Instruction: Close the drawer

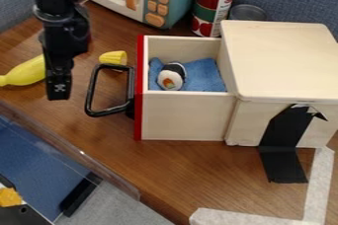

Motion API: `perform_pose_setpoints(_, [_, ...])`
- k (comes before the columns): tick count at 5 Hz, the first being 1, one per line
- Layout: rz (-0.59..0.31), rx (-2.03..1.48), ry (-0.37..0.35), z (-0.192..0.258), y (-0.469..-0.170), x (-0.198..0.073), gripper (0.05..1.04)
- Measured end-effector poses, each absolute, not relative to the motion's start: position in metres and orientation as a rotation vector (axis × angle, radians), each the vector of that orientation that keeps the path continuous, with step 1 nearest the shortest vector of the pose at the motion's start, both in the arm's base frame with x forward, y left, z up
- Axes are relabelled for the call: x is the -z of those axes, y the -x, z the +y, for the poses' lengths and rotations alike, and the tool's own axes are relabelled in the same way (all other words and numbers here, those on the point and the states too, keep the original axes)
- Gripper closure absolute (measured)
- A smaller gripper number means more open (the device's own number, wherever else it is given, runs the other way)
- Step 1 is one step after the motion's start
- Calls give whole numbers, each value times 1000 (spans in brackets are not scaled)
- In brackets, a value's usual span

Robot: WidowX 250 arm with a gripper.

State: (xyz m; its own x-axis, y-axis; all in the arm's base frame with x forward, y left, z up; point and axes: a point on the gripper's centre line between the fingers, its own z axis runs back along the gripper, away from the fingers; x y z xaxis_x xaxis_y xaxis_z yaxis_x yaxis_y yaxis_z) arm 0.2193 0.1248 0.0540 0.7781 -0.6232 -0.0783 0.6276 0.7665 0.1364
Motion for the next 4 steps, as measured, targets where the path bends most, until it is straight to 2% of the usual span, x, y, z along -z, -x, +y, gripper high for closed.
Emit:
perform_pose_setpoints(2, [84, 695, -263, 119, -226, -24, 83])
perform_pose_setpoints(3, [100, 689, -251, 120, -229, -21, 83])
perform_pose_setpoints(4, [95, 678, -183, 116, -232, -26, 83])
